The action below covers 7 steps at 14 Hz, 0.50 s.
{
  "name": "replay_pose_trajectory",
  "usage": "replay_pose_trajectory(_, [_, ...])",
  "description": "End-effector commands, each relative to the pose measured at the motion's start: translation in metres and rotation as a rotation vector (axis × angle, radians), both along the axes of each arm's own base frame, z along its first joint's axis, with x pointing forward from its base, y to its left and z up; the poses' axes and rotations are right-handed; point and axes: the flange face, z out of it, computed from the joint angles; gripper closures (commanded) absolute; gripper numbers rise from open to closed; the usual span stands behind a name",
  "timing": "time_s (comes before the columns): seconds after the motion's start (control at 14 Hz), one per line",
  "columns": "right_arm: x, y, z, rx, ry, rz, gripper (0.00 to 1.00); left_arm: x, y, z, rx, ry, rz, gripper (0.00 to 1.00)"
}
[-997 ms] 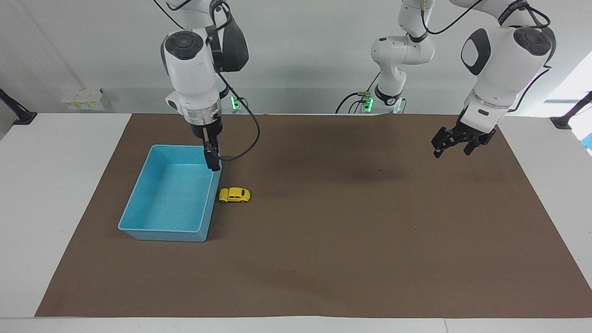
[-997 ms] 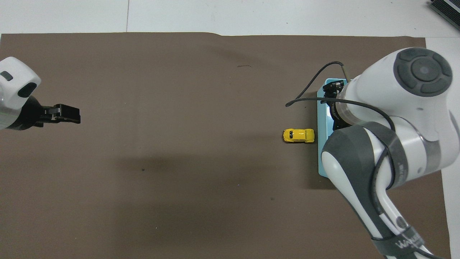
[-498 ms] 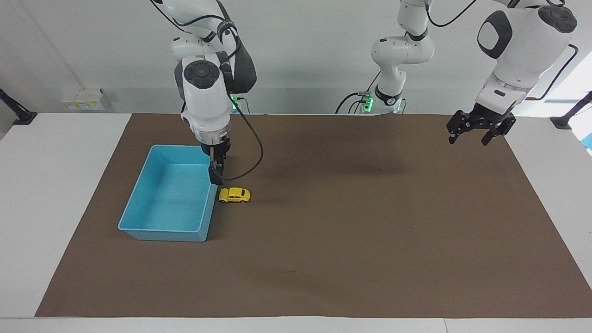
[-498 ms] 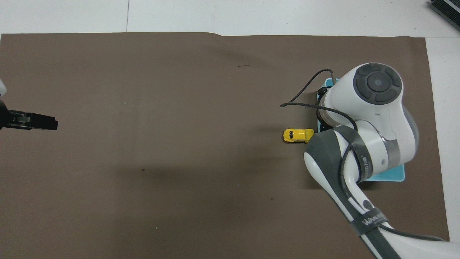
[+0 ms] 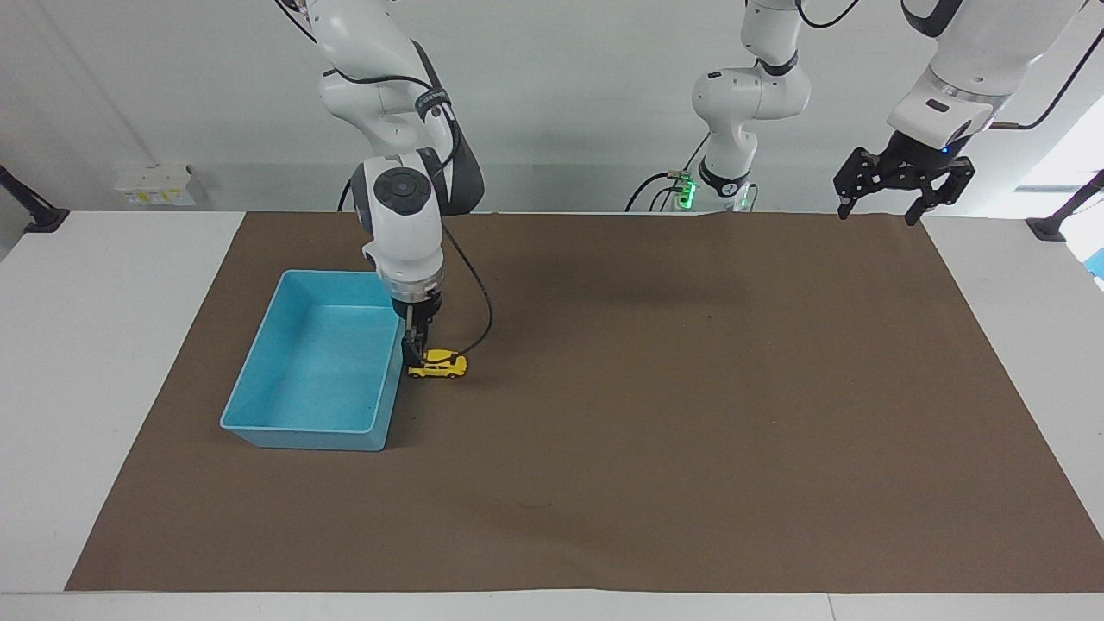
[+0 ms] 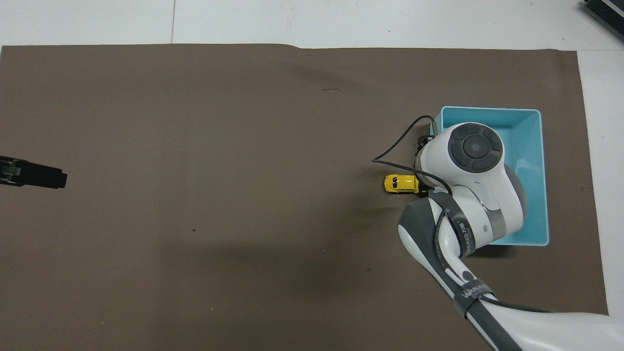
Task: Wind up and store yellow beetle car
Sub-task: 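Grasp the yellow car beside the bin with the right gripper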
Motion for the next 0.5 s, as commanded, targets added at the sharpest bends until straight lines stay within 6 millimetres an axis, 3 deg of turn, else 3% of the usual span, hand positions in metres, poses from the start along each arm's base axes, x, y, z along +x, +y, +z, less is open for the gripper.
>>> replay_pose_trajectory(0.0, [-0.010,0.023,-0.028,-0.045,-0.028,0.002,0.00,-0.013,-0.011,0.016,0.012,-0.012,-0.022,0.00])
replay_pose_trajectory(0.07, [-0.012,0.029,-0.042,-0.068,-0.031,-0.014,0.00,-0.013,-0.011,0.015,0.009,-0.012,-0.024,0.00])
replay_pose_trajectory(0.28, [-0.010,0.030,-0.062,-0.103,-0.044,-0.019,0.00,-0.012,0.001,0.014,0.007,-0.008,0.003,0.00])
replay_pose_trajectory(0.43, [-0.010,0.035,-0.070,-0.115,-0.059,-0.009,0.00,-0.012,-0.002,0.011,-0.016,-0.004,0.023,0.00])
